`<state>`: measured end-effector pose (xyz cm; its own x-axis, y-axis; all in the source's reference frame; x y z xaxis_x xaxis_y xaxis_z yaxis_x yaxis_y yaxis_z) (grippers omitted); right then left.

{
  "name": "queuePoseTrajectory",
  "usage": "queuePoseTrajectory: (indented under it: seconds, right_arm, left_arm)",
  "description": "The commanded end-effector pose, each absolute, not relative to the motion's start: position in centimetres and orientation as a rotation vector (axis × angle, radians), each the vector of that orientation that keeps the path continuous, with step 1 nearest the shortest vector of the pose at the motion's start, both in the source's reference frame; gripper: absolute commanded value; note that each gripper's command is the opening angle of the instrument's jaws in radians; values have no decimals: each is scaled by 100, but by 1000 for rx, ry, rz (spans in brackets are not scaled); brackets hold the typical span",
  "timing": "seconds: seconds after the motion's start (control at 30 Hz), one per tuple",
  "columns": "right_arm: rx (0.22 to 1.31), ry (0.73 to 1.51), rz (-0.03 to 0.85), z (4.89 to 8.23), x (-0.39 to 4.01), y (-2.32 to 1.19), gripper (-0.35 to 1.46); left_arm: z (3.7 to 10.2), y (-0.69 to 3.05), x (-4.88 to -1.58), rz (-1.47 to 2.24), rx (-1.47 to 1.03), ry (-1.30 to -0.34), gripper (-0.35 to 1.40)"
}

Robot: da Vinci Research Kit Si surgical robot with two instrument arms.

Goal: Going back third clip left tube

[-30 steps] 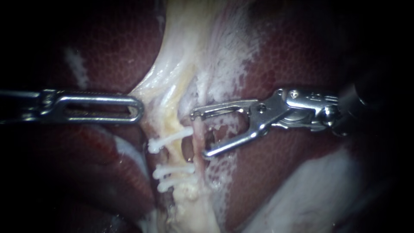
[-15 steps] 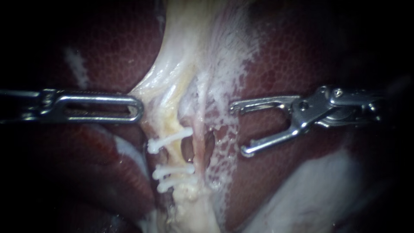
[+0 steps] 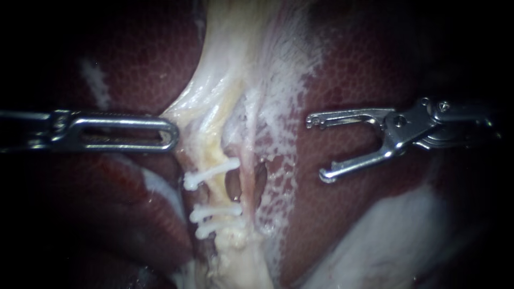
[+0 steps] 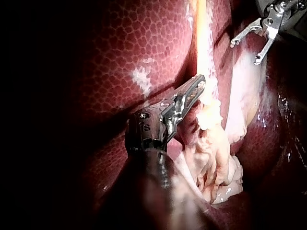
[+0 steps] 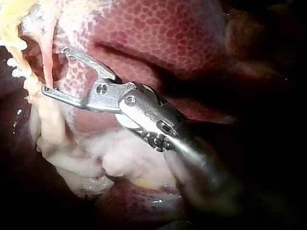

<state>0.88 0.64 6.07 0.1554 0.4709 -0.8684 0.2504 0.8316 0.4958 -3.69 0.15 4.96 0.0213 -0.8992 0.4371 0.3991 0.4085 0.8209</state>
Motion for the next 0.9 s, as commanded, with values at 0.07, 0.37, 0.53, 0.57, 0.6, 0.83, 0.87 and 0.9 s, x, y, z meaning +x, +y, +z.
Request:
queuePoseTrajectory:
  seconds: [0.07, 0.37, 0.53, 0.57, 0.6, 0.83, 0.87, 0.9]
  right_arm:
    - [621, 1432, 173, 607, 87, 64, 60]
    - [621, 1431, 172, 606, 83, 63, 60]
    - [621, 1430, 172, 606, 82, 62, 60]
    - [621, 1430, 172, 606, 82, 62, 60]
    - [621, 1430, 172, 606, 82, 62, 60]
    - [621, 1431, 172, 604, 82, 62, 60]
    - [621, 1430, 172, 604, 82, 62, 60]
    - [622, 1430, 172, 604, 82, 62, 60]
  left_arm:
    - [500, 15, -370, -1090, 556, -1138, -35]
    - [534, 9, -388, -1078, 539, -1133, -35]
    - [538, 9, -398, -1075, 542, -1134, -35]
    - [539, 9, -399, -1074, 544, -1135, -35]
    - [539, 9, -402, -1074, 543, -1135, -35]
    - [543, 11, -407, -1073, 544, -1136, -35]
    - [544, 12, -407, -1071, 547, -1136, -35]
    - [544, 12, -408, -1072, 547, -1136, -35]
